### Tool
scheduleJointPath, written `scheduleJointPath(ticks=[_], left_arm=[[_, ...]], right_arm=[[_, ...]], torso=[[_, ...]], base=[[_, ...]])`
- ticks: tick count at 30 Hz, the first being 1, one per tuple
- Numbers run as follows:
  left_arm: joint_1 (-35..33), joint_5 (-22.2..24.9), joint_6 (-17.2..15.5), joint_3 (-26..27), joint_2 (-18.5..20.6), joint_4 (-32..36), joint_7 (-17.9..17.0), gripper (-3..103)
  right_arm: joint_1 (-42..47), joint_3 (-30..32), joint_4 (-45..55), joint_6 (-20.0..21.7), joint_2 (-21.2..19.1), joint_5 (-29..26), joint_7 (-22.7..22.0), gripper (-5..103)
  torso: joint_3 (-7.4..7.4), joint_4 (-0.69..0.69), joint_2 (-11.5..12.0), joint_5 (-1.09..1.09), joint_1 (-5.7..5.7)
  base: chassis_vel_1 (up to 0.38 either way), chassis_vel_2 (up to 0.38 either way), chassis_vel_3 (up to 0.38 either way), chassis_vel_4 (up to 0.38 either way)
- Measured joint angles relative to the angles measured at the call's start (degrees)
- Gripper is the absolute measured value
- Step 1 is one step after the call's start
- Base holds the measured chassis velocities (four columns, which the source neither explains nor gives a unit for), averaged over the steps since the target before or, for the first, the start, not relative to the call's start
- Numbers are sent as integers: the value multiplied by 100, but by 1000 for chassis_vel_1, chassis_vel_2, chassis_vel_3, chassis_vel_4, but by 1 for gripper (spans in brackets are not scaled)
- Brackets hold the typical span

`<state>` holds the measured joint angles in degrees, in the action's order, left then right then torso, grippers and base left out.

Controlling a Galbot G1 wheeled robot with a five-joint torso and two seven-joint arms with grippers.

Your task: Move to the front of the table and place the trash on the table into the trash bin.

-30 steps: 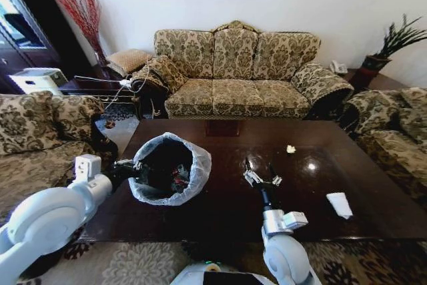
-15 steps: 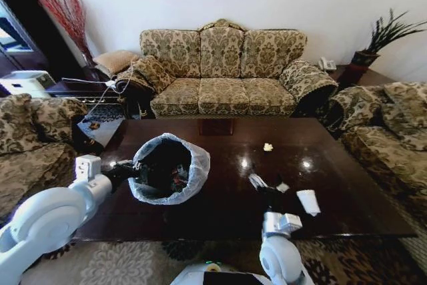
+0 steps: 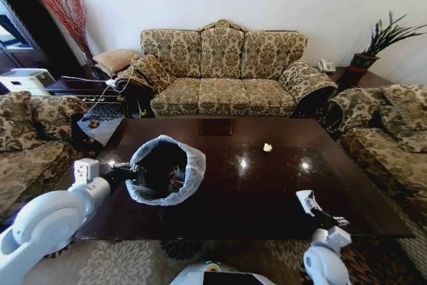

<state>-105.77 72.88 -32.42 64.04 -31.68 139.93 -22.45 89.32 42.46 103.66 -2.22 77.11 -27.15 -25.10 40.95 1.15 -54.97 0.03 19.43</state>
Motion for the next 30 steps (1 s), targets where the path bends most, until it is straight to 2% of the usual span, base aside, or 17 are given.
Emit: scheduleJointPath(ticks=[7,9,15,16,17,20,21,24,26,29,30], left_arm=[[-25,-49,59,7,-68,-11,36,0],[-26,-66,66,1,-77,-36,57,0],[-15,-73,157,-17,-64,-57,111,0],[-15,-73,168,-7,-38,-72,116,0],[-15,-73,168,-7,-38,-72,116,0],[-11,-71,191,-1,-7,-109,118,0],[-11,-71,191,-1,-7,-109,118,0],[-12,-70,196,-5,-21,-112,120,0],[-13,-69,195,-6,-22,-112,120,0],[-12,-68,204,-7,-8,-115,120,0],[-12,-68,204,-7,-8,-115,120,0]], right_arm=[[-161,-221,-281,163,-101,-67,239,100],[-143,-370,-281,189,-122,-79,404,100],[-274,-504,-448,197,-69,-83,522,101],[-301,-543,-472,203,-73,-145,542,96],[-301,-543,-472,203,-73,-145,542,96],[-338,-591,-483,204,-65,-179,583,80],[-338,-591,-483,204,-65,-179,583,80],[-380,-596,-518,208,-50,-187,597,64],[-385,-600,-530,207,-57,-190,604,64],[-399,-628,-570,165,-73,-183,610,48],[-399,-628,-570,165,-73,-183,610,48]], torso=[[0,1,0,-6,0],[0,1,0,-3,0],[0,1,0,-1,0],[0,1,0,-3,0],[0,1,0,-3,0],[0,1,0,-3,0],[0,1,0,-3,0],[0,1,0,-3,0],[0,1,0,-4,0],[0,0,0,-6,0],[0,0,0,-6,0]], base=[[0,0,0,0],[0,0,0,0],[0,0,0,0],[0,0,0,0],[0,0,0,0],[0,0,0,0],[0,0,0,0],[0,0,0,0],[0,0,0,0],[0,0,0,0],[0,0,0,0]])
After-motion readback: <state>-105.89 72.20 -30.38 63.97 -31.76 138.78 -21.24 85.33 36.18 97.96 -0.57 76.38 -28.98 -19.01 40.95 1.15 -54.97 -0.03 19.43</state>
